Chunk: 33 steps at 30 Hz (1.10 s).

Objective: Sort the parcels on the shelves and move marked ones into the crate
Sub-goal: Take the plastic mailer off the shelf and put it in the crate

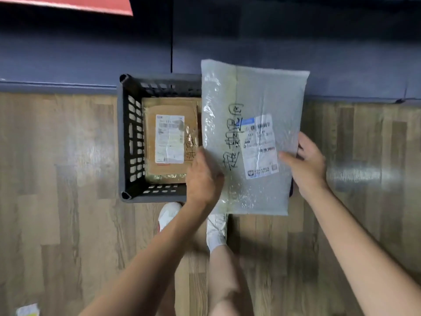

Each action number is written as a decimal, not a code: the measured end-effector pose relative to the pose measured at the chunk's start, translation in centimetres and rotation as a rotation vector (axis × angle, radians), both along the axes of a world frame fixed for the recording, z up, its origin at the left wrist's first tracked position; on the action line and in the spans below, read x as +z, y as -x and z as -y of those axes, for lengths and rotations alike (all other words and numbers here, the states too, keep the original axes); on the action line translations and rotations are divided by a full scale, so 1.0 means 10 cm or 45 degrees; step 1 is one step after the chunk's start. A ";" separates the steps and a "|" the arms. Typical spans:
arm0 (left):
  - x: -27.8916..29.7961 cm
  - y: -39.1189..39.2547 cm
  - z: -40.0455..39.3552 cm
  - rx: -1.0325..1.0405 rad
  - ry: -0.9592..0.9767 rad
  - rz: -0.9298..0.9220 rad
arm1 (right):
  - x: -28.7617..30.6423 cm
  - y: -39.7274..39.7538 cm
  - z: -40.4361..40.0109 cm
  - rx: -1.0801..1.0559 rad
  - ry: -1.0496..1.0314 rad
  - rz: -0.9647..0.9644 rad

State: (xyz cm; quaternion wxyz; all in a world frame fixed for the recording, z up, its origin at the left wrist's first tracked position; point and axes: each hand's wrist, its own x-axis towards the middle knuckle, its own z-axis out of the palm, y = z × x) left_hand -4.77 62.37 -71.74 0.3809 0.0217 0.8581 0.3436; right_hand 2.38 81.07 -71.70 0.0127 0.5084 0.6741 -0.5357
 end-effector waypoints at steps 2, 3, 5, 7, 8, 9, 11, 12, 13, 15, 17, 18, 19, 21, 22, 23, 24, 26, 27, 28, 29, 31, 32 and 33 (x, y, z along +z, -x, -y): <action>-0.19 0.05 -0.08 -0.024 0.035 -0.004 | -0.14 0.09 -0.11 0.015 0.010 0.004; -0.27 0.07 -0.11 -0.047 0.051 -0.007 | -0.21 0.13 -0.14 0.015 0.016 0.002; -0.41 0.09 -0.15 -0.094 0.073 -0.050 | -0.34 0.20 -0.20 0.021 0.008 -0.012; -0.53 0.11 -0.18 -0.134 0.104 -0.120 | -0.46 0.26 -0.22 0.041 -0.022 0.010; -0.58 0.12 -0.19 -0.149 0.121 -0.142 | -0.52 0.29 -0.23 0.058 -0.044 0.039; -0.63 0.13 -0.19 -0.159 0.134 -0.152 | -0.58 0.31 -0.24 0.073 -0.068 0.074; -0.72 0.17 -0.20 -0.173 0.154 -0.153 | -0.69 0.34 -0.23 0.089 -0.117 0.154; -0.75 0.18 -0.20 -0.179 0.164 -0.147 | -0.74 0.34 -0.22 0.093 -0.137 0.188; -0.79 0.19 -0.20 -0.182 0.174 -0.136 | -0.80 0.34 -0.20 0.101 -0.158 0.217; -0.84 0.21 -0.22 -0.195 0.194 -0.120 | -0.89 0.33 -0.16 0.132 -0.198 0.260; -0.86 0.21 -0.23 -0.232 0.217 -0.120 | -0.96 0.33 -0.15 0.169 -0.234 0.288; -0.87 0.22 -0.24 -0.252 0.227 -0.116 | -0.98 0.34 -0.16 0.191 -0.255 0.301; -0.88 0.23 -0.24 -0.267 0.234 -0.109 | -0.99 0.35 -0.17 0.216 -0.281 0.315; -0.88 0.23 -0.26 -0.283 0.248 -0.089 | -1.01 0.37 -0.19 0.254 -0.326 0.340; -0.87 0.24 -0.27 -0.286 0.255 -0.083 | -1.00 0.38 -0.20 0.258 -0.339 0.346; -0.87 0.23 -0.27 -0.290 0.259 -0.083 | -1.00 0.38 -0.19 0.261 -0.349 0.351; -0.86 0.24 -0.28 -0.299 0.261 -0.088 | -0.99 0.38 -0.19 0.268 -0.360 0.355; -0.86 0.24 -0.30 -0.329 0.262 -0.085 | -0.98 0.38 -0.19 0.294 -0.383 0.366; -0.87 0.25 -0.31 -0.349 0.262 -0.073 | -0.97 0.38 -0.19 0.309 -0.390 0.372; -0.86 0.27 -0.32 -0.369 0.267 -0.058 | -0.95 0.39 -0.20 0.327 -0.394 0.380; -0.85 0.28 -0.32 -0.392 0.281 -0.050 | -0.94 0.39 -0.20 0.344 -0.402 0.389; -0.83 0.29 -0.29 -0.488 0.356 -0.147 | -0.89 0.38 -0.20 0.373 -0.449 0.382; -0.82 0.29 -0.27 -0.561 0.401 -0.263 | -0.85 0.38 -0.20 0.389 -0.493 0.355; -0.81 0.28 -0.25 -0.642 0.424 -0.389 | -0.81 0.38 -0.19 0.418 -0.547 0.313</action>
